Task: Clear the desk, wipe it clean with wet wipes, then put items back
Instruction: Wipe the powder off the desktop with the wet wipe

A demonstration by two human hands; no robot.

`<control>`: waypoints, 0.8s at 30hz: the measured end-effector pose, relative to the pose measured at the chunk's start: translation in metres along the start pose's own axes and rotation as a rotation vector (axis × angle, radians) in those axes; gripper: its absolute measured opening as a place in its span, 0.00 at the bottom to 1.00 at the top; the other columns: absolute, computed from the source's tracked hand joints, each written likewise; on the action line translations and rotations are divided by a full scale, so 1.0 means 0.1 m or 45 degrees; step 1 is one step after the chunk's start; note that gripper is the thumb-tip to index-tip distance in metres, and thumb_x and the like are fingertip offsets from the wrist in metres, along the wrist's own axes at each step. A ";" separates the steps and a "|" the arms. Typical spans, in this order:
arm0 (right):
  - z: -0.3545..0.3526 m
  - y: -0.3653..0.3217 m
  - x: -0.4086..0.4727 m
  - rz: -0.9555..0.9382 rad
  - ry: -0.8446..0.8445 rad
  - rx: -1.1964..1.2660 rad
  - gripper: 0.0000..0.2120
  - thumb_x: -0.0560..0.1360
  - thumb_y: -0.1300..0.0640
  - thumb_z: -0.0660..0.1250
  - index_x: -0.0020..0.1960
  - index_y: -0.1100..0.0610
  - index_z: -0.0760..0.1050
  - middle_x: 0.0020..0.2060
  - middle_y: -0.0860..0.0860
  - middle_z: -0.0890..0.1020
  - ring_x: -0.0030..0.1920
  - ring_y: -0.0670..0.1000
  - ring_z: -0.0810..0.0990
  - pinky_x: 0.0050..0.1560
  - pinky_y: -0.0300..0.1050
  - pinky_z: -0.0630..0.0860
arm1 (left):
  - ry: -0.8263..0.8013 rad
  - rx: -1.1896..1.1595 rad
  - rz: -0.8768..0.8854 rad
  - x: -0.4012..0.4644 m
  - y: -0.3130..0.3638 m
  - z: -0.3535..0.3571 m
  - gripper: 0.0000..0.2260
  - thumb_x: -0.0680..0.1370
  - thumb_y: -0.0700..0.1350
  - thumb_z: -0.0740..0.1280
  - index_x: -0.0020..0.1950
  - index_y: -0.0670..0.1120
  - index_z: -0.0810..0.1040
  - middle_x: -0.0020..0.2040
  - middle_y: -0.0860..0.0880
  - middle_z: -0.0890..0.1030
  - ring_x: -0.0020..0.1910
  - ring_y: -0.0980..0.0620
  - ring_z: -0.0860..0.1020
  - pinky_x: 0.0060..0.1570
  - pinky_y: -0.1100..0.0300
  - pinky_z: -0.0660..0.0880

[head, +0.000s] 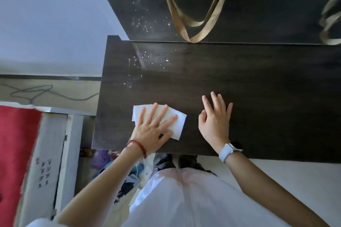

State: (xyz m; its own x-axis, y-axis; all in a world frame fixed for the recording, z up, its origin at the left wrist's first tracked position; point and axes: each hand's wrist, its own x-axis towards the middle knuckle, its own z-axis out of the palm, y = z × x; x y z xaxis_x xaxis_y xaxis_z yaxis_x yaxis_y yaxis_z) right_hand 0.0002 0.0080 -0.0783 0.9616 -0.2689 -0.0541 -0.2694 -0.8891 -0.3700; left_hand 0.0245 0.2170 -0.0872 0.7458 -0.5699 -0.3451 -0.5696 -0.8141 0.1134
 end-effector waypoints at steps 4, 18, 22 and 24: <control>0.16 -0.33 0.02 -0.095 -0.157 -0.142 0.24 0.72 0.55 0.59 0.68 0.55 0.67 0.70 0.60 0.66 0.71 0.64 0.60 0.64 0.73 0.50 | -0.025 -0.216 -0.506 -0.18 -0.71 -0.10 0.26 0.72 0.62 0.39 0.69 0.62 0.39 0.76 0.52 0.43 0.73 0.48 0.36 0.70 0.44 0.35; 0.28 -0.54 0.28 0.114 -0.026 -0.190 0.18 0.73 0.57 0.59 0.63 0.53 0.71 0.66 0.57 0.71 0.69 0.62 0.65 0.62 0.75 0.52 | -0.015 -0.085 0.133 1.16 -0.34 -0.56 0.23 0.78 0.58 0.48 0.71 0.63 0.43 0.76 0.52 0.42 0.74 0.45 0.38 0.70 0.39 0.38; 0.28 -0.55 0.29 0.130 -0.025 -0.150 0.23 0.73 0.52 0.51 0.65 0.52 0.70 0.67 0.56 0.71 0.69 0.61 0.64 0.63 0.73 0.50 | 0.099 -0.350 -0.451 1.13 -1.16 -0.61 0.23 0.78 0.57 0.48 0.72 0.62 0.45 0.76 0.51 0.42 0.74 0.44 0.37 0.70 0.39 0.36; 0.28 -0.54 0.29 0.130 -0.023 -0.136 0.23 0.73 0.52 0.51 0.65 0.52 0.70 0.66 0.56 0.72 0.69 0.61 0.64 0.63 0.73 0.50 | 0.107 -0.385 -0.687 1.15 -1.28 -0.64 0.23 0.79 0.56 0.45 0.72 0.60 0.42 0.76 0.48 0.40 0.73 0.43 0.36 0.69 0.37 0.35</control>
State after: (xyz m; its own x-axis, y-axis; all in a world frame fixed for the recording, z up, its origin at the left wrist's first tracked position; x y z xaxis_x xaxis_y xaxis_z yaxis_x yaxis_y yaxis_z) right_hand 0.0438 0.0588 -0.0857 0.9295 -0.3541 -0.1034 -0.3689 -0.8922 -0.2607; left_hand 0.2056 0.2487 -0.0818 0.9329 -0.0662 -0.3541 0.0089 -0.9785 0.2063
